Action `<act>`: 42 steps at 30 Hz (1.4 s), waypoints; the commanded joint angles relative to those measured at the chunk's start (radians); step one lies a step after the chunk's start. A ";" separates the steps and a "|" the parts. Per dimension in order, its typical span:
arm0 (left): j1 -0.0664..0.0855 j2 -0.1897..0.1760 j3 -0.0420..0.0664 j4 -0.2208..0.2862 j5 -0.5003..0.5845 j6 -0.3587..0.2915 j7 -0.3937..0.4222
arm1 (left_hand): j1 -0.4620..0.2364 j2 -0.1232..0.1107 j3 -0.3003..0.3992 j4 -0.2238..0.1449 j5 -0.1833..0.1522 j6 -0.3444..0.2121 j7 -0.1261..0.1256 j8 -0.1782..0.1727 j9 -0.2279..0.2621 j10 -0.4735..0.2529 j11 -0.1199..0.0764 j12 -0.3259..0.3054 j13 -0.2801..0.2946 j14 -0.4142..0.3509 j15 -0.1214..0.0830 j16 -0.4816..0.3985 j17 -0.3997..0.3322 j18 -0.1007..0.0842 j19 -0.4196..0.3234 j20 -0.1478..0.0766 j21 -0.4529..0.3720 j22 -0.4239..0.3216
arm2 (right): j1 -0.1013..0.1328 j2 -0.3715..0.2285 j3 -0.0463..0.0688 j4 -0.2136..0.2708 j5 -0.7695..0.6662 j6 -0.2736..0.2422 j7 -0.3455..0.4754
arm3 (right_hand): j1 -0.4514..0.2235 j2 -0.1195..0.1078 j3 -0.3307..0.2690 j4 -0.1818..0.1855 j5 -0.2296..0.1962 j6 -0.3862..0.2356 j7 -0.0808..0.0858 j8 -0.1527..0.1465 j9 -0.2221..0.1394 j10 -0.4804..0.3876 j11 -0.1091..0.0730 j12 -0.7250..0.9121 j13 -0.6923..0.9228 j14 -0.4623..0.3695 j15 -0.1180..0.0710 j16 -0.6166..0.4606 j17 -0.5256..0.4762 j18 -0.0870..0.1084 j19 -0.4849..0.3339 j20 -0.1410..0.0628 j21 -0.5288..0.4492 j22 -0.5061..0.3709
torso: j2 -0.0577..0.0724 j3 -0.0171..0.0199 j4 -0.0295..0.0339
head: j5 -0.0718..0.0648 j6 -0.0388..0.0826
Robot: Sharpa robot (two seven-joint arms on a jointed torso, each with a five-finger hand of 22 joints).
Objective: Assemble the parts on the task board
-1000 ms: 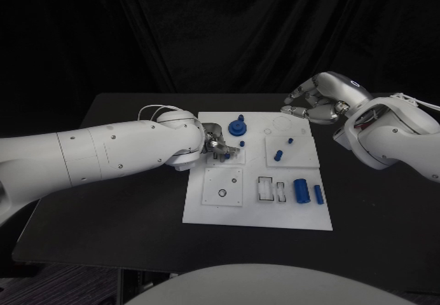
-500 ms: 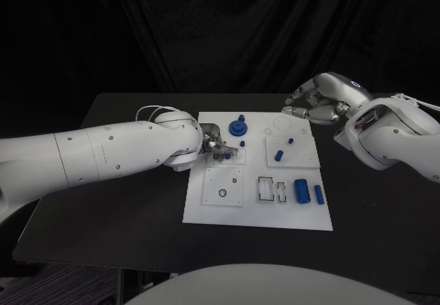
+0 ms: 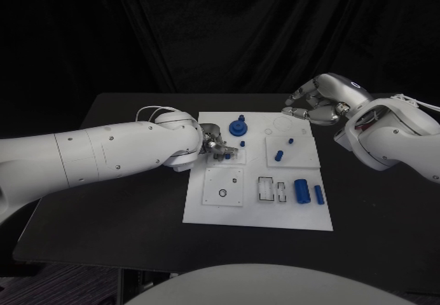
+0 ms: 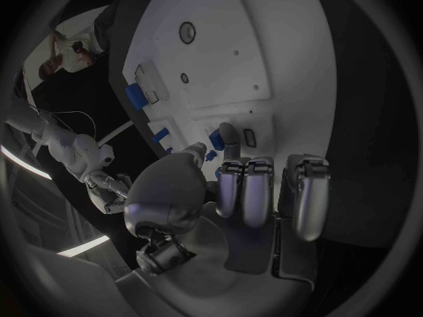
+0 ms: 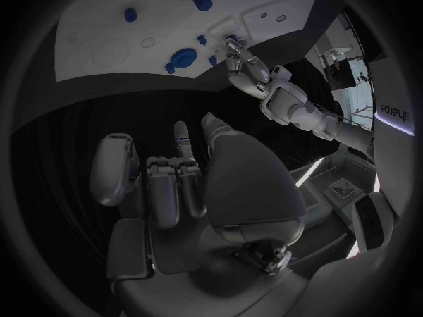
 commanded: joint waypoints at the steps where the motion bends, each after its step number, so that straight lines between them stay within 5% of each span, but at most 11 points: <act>1: -0.003 -0.004 0.000 0.008 -0.004 -0.032 0.038 | 0.000 0.008 -0.006 0.002 0.004 -0.008 -0.003 0.006 0.003 0.106 -0.009 0.000 0.262 0.106 -0.009 0.007 0.263 -0.014 0.102 -0.006 0.003 0.263 | -0.003 -0.001 0.001 0.001 -0.002 0.002 -0.023 | 0.000 0.012 0.002 0.005 0.004 0.005 0.002 -0.006 -0.002 0.102 0.006 -0.001 0.260 0.105 0.009 0.003 0.263 -0.002 -0.007 0.002 -0.003 0.163 | 0.000 0.0001 -0.0003 | 0.000 0.000; 7: -0.003 -0.040 0.000 0.053 -0.004 -0.097 0.046 | 0.030 -0.002 -0.021 0.000 0.022 -0.007 -0.007 0.024 0.037 0.106 -0.012 0.000 0.262 0.106 -0.011 0.007 0.263 -0.014 0.102 -0.008 0.003 0.263 | -0.003 -0.009 0.001 0.003 -0.002 0.002 -0.023 | -0.003 0.014 0.002 0.005 0.004 0.005 0.003 -0.007 -0.002 0.102 0.006 -0.001 0.259 0.105 0.009 0.003 0.263 -0.002 -0.006 0.002 -0.003 0.163 | 0.000 0.0002 0.0000 | -0.002 0.000; 11: 0.004 -0.076 0.001 0.091 -0.004 -0.140 0.050 | 0.066 -0.008 -0.037 -0.001 0.079 -0.005 -0.012 0.029 0.059 0.106 -0.016 0.000 0.262 0.106 -0.015 0.007 0.263 -0.014 0.102 -0.012 0.003 0.263 | -0.003 -0.013 0.001 0.003 -0.002 0.002 -0.024 | -0.004 0.014 0.002 0.006 0.004 0.005 0.003 -0.007 -0.002 0.102 0.006 -0.001 0.259 0.105 0.009 0.003 0.263 -0.002 -0.007 0.002 -0.003 0.163 | 0.000 0.0001 0.0000 | 0.001 0.000; 21: 0.060 -0.132 0.004 0.135 -0.004 -0.197 0.085 | 0.123 -0.013 -0.046 -0.001 0.108 -0.006 -0.017 0.052 0.100 0.106 -0.021 0.000 0.262 0.106 -0.019 0.007 0.263 -0.014 0.102 -0.016 0.003 0.263 | -0.003 -0.011 0.001 -0.003 -0.002 0.005 -0.025 | -0.006 0.016 0.002 0.006 0.005 0.005 0.003 -0.007 -0.003 0.102 0.006 -0.001 0.259 0.105 0.009 0.003 0.263 -0.002 -0.007 0.002 -0.003 0.163 | 0.000 -0.0013 0.0004 | 0.003 0.000; 25: 0.082 -0.135 0.005 0.106 -0.004 -0.181 0.101 | 0.152 -0.011 -0.044 -0.002 0.121 -0.009 -0.019 0.066 0.121 0.106 -0.023 0.000 0.262 0.106 -0.020 0.007 0.263 -0.014 0.102 -0.017 0.003 0.263 | -0.003 -0.010 0.001 -0.005 -0.002 0.008 -0.027 | -0.008 0.018 0.002 0.006 0.005 0.005 0.003 -0.008 -0.003 0.100 0.006 -0.002 0.258 0.105 0.009 0.003 0.263 -0.002 -0.008 0.002 -0.006 0.162 | -0.001 0.0010 0.0014 | 0.002 0.000; 31: 0.090 -0.121 0.004 0.043 -0.004 -0.159 0.105 | 0.162 -0.010 -0.043 -0.003 0.126 -0.014 -0.019 0.064 0.125 0.106 -0.023 0.000 0.262 0.106 -0.021 0.007 0.263 -0.014 0.102 -0.018 0.003 0.263 | -0.003 -0.011 0.001 -0.004 -0.002 0.013 -0.030 | -0.006 0.019 0.003 0.004 0.007 0.005 0.002 -0.008 -0.003 0.101 0.006 -0.001 0.259 0.105 0.009 0.003 0.263 -0.002 -0.007 0.002 -0.005 0.163 | 0.001 0.0003 0.0004 | 0.003 0.000; 38: 0.093 -0.087 0.002 -0.040 -0.004 -0.099 0.076 | 0.175 0.004 -0.045 0.002 0.010 -0.030 -0.015 0.053 0.135 0.106 -0.020 0.000 0.262 0.106 -0.019 0.007 0.263 -0.014 0.102 -0.016 0.003 0.263 | -0.003 -0.009 0.001 -0.007 -0.002 0.018 -0.032 | 0.000 0.023 0.007 0.000 0.017 0.005 0.002 -0.010 -0.005 0.100 0.005 -0.002 0.258 0.105 0.009 0.003 0.263 -0.002 -0.008 0.002 -0.006 0.162 | 0.000 0.0013 0.0007 | 0.006 0.000; 42: 0.092 -0.062 0.001 -0.088 -0.004 -0.061 0.067 | 0.172 0.000 -0.051 0.002 0.030 -0.031 -0.013 0.052 0.136 0.106 -0.018 0.000 0.262 0.106 -0.018 0.007 0.263 -0.014 0.102 -0.016 0.003 0.263 | -0.004 -0.006 0.001 -0.008 -0.002 0.021 -0.032 | 0.007 0.025 0.010 -0.001 0.033 0.005 0.002 -0.012 -0.006 0.100 0.005 -0.002 0.258 0.105 0.008 0.003 0.263 -0.001 -0.009 0.002 -0.008 0.162 | 0.002 0.0024 -0.0016 | 0.011 0.000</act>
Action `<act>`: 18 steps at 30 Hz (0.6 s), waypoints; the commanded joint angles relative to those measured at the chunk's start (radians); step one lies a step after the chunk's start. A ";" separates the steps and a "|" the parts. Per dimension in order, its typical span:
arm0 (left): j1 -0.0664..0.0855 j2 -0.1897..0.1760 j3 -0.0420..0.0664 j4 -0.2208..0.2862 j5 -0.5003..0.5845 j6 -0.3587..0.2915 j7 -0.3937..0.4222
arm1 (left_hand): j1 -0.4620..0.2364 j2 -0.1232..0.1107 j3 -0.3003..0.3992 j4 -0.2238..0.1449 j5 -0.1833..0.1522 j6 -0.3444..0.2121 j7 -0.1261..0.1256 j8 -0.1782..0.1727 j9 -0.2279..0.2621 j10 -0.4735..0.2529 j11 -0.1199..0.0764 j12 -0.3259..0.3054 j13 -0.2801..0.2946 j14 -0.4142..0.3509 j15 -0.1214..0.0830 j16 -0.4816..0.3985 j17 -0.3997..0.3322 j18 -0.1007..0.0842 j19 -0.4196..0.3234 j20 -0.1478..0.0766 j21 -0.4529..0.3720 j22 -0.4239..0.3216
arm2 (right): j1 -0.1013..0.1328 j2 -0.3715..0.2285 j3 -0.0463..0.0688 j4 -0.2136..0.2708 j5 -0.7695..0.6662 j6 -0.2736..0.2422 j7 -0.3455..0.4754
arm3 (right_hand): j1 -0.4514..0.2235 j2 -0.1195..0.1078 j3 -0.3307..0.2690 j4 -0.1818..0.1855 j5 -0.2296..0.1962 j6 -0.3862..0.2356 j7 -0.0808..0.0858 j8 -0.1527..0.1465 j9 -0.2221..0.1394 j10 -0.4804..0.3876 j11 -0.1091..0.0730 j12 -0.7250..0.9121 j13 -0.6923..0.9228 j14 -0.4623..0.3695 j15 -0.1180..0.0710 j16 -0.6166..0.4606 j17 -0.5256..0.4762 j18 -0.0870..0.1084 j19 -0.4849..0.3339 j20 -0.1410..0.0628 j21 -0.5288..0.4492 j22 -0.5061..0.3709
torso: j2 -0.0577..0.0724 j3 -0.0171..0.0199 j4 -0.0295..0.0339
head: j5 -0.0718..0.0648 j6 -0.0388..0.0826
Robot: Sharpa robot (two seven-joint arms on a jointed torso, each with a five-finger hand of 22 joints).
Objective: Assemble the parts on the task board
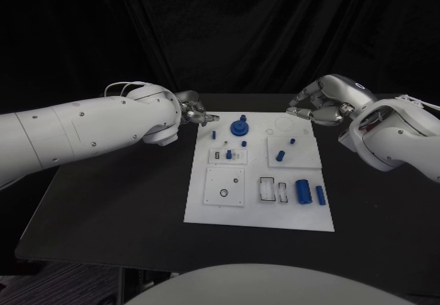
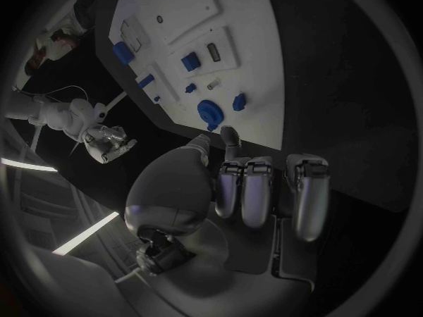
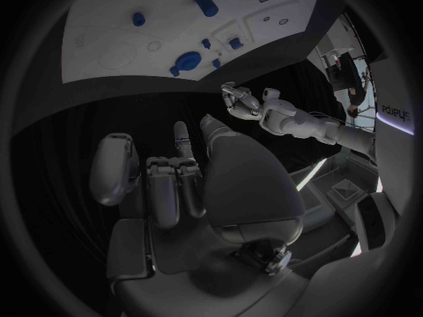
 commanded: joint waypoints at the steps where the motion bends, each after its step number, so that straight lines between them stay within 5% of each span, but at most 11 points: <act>1: 0.001 0.019 0.000 -0.034 -0.004 0.079 -0.008 | 0.006 -0.003 -0.007 -0.001 0.009 -0.008 0.003 -0.006 0.019 0.105 -0.004 0.000 0.262 0.106 -0.003 0.007 0.263 -0.014 0.105 -0.004 0.003 0.263 | -0.004 0.001 0.001 0.001 -0.002 0.007 -0.024 | 0.007 0.010 0.008 0.000 0.015 0.005 0.001 -0.004 -0.002 0.100 0.005 -0.002 0.258 0.105 0.008 0.003 0.263 -0.001 -0.007 0.000 -0.004 0.162 | 0.002 -0.0001 -0.0024 | 0.004 0.000; 3: 0.000 0.035 0.000 -0.065 -0.004 0.104 -0.015 | 0.005 -0.003 -0.007 -0.001 0.009 -0.008 0.003 -0.006 0.019 0.105 -0.004 0.000 0.262 0.106 -0.003 0.007 0.263 -0.014 0.105 -0.004 0.003 0.263 | -0.006 0.001 0.001 0.003 -0.002 0.007 -0.024 | 0.009 0.011 0.009 0.000 0.020 0.006 0.002 -0.005 -0.002 0.100 0.005 -0.002 0.258 0.105 0.008 0.003 0.263 -0.001 -0.007 -0.001 -0.005 0.162 | 0.004 -0.0025 -0.0018 | 0.003 0.000; 14: -0.004 0.071 -0.001 -0.128 -0.004 0.151 -0.020 | -0.060 0.007 -0.061 0.002 -0.094 -0.006 0.008 -0.020 0.017 0.105 0.001 0.000 0.262 0.106 0.002 0.007 0.263 -0.014 0.105 0.001 0.003 0.263 | -0.008 -0.003 0.001 0.005 -0.002 0.006 -0.024 | 0.012 0.012 0.011 0.001 0.032 0.006 0.002 -0.006 -0.003 0.099 0.005 -0.003 0.257 0.105 0.008 0.003 0.263 -0.001 -0.007 -0.001 -0.006 0.162 | 0.007 -0.0021 -0.0045 | 0.008 0.002; 18: -0.005 0.079 -0.001 -0.139 -0.004 0.163 -0.016 | -0.067 0.010 -0.073 0.000 -0.108 -0.014 0.011 -0.033 0.012 0.105 0.003 0.000 0.262 0.106 0.003 0.007 0.263 -0.014 0.105 0.002 0.003 0.263 | -0.008 0.000 0.001 0.004 -0.002 0.006 -0.023 | 0.012 0.012 0.011 0.000 0.034 0.007 0.002 -0.006 -0.004 0.099 0.005 -0.003 0.258 0.105 0.008 0.003 0.263 -0.001 -0.007 -0.001 -0.005 0.162 | 0.006 -0.0029 -0.0051 | 0.009 0.001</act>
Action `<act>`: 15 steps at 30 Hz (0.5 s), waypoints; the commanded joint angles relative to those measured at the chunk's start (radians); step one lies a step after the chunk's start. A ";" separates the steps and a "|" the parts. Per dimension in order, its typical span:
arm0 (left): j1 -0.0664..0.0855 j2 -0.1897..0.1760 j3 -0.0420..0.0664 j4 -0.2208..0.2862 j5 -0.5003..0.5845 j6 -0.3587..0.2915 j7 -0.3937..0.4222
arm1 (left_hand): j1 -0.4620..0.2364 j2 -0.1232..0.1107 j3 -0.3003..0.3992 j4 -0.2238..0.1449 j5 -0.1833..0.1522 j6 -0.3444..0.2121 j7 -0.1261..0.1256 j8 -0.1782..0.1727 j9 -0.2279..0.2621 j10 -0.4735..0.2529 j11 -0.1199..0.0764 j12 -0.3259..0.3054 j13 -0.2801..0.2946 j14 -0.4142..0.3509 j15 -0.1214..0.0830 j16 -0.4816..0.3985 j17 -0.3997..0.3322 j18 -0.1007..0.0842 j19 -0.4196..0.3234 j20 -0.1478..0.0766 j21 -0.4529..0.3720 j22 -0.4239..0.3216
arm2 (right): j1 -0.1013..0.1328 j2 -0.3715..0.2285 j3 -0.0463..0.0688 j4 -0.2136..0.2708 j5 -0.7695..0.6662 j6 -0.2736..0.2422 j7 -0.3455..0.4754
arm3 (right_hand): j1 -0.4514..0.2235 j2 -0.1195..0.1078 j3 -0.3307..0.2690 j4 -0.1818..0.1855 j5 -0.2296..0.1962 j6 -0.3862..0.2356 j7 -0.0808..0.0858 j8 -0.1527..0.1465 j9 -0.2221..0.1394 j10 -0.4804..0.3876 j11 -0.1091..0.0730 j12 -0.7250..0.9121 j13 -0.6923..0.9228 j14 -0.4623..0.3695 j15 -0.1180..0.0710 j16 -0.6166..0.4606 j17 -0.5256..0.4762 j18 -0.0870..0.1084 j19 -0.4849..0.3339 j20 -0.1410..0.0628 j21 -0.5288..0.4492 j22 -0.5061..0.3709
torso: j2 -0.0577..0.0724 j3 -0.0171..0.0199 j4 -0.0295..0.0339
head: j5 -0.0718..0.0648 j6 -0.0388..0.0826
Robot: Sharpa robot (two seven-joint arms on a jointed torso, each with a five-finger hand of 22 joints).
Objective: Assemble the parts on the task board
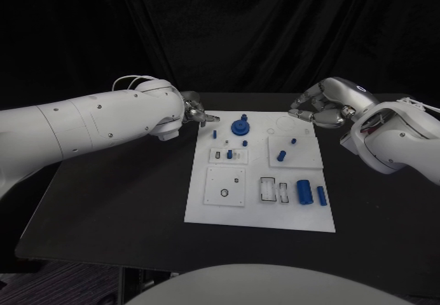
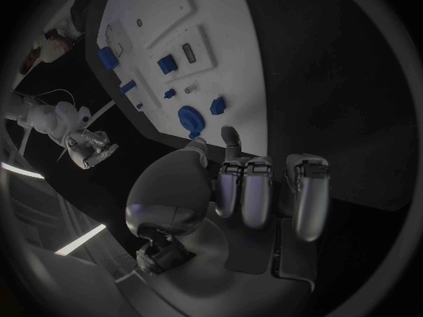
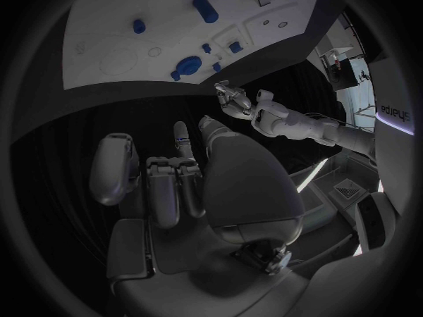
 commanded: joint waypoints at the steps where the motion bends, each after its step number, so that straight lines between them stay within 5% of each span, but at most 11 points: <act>1: -0.004 0.006 0.000 -0.008 -0.004 0.047 0.006 | -0.010 0.003 -0.008 -0.001 -0.004 -0.007 0.003 -0.007 0.012 0.105 0.003 0.000 0.262 0.106 0.003 0.007 0.263 -0.014 0.105 0.002 0.003 0.263 | -0.002 0.001 0.001 0.001 -0.002 0.000 -0.021 | 0.007 0.007 0.005 -0.001 0.003 0.007 0.002 -0.005 -0.001 0.099 0.005 -0.003 0.257 0.105 0.008 0.003 0.263 -0.001 -0.005 -0.002 -0.005 0.162 | 0.000 -0.0009 -0.0010 | 0.001 0.000; 15: -0.014 0.029 0.000 -0.042 -0.004 0.068 0.024 | 0.013 0.016 -0.016 -0.003 0.026 -0.015 0.013 -0.063 -0.020 0.105 0.012 0.000 0.262 0.106 0.011 0.007 0.263 -0.014 0.105 0.009 0.003 0.263 | -0.003 0.002 0.001 -0.001 -0.002 0.003 -0.020 | 0.009 0.007 0.006 -0.001 0.010 0.007 0.002 -0.005 -0.002 0.099 0.005 -0.003 0.257 0.105 0.008 0.003 0.263 -0.001 -0.006 -0.002 -0.006 0.162 | -0.004 -0.0003 0.0002 | 0.002 -0.001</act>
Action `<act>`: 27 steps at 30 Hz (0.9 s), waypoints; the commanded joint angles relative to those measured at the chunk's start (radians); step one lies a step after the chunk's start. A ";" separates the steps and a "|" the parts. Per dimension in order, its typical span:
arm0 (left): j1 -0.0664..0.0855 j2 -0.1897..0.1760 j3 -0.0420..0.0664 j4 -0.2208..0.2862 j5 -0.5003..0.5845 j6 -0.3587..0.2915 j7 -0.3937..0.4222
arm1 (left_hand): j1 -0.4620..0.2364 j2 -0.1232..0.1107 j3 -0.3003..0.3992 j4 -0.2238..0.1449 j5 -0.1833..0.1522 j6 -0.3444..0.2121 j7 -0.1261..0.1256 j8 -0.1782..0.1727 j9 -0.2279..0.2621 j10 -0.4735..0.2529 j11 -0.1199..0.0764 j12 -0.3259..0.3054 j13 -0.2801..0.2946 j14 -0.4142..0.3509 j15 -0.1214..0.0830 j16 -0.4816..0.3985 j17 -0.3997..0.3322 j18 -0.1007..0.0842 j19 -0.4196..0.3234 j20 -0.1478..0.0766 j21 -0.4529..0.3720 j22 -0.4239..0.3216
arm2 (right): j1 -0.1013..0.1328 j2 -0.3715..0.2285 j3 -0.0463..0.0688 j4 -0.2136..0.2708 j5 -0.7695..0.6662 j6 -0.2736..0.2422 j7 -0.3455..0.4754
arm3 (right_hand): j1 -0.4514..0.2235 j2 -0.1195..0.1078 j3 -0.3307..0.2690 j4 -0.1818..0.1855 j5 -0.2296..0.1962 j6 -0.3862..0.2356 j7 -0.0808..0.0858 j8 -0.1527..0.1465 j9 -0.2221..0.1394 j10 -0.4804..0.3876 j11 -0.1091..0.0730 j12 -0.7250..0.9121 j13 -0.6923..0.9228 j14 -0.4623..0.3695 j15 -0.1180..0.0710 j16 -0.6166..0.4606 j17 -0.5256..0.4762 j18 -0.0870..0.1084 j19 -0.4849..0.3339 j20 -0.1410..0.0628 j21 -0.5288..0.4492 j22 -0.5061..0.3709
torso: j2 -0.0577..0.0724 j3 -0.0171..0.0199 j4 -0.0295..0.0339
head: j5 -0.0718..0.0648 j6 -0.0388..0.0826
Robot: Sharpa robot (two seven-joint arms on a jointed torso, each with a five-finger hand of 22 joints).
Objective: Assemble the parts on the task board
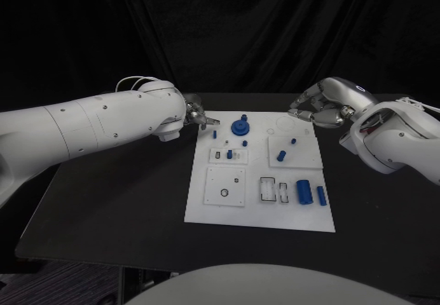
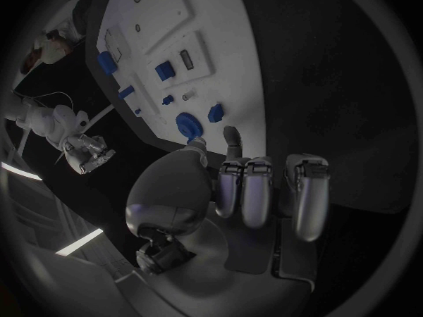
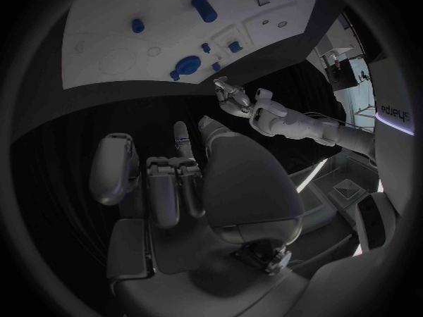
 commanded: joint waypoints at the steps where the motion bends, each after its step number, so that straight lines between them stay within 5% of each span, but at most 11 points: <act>1: -0.005 0.007 0.000 -0.008 -0.004 0.030 0.023 | 0.008 0.011 -0.005 0.000 0.010 -0.002 0.002 -0.009 -0.006 0.106 0.005 0.000 0.262 0.102 0.008 0.007 0.263 -0.014 0.105 0.009 0.003 0.263 | -0.003 0.000 0.001 0.000 -0.002 0.001 -0.019 | 0.005 0.003 0.006 -0.001 0.005 0.007 0.002 -0.005 -0.001 0.099 0.005 -0.003 0.257 0.105 0.008 0.003 0.263 -0.001 -0.006 -0.002 -0.006 0.162 | -0.001 0.0001 -0.0001 | 0.003 0.000; 16: -0.019 0.025 0.001 -0.028 -0.004 0.054 0.038 | 0.020 0.017 -0.003 -0.001 0.029 0.005 0.003 -0.024 -0.015 0.106 0.007 0.000 0.262 0.102 0.009 0.007 0.263 -0.014 0.105 0.011 0.003 0.263 | -0.004 0.003 0.001 -0.001 -0.002 0.003 -0.017 | 0.011 0.004 0.010 -0.003 0.022 0.008 0.001 -0.007 -0.002 0.098 0.004 -0.003 0.256 0.105 0.008 0.003 0.263 -0.001 -0.006 -0.002 -0.007 0.162 | 0.000 0.0002 0.0008 | -0.004 0.000; 27: -0.028 0.031 0.001 -0.029 -0.004 0.061 0.039 | 0.027 0.021 -0.001 -0.001 0.035 0.006 0.004 -0.033 -0.021 0.106 0.007 0.000 0.262 0.102 0.010 0.007 0.263 -0.014 0.105 0.012 0.003 0.263 | -0.005 0.001 0.001 -0.001 -0.002 0.002 -0.015 | 0.013 0.001 0.013 -0.001 0.050 0.010 0.001 -0.008 -0.004 0.098 0.004 -0.003 0.256 0.105 0.008 0.003 0.263 -0.001 -0.006 -0.003 -0.007 0.162 | 0.000 -0.0006 0.0019 | 0.006 0.000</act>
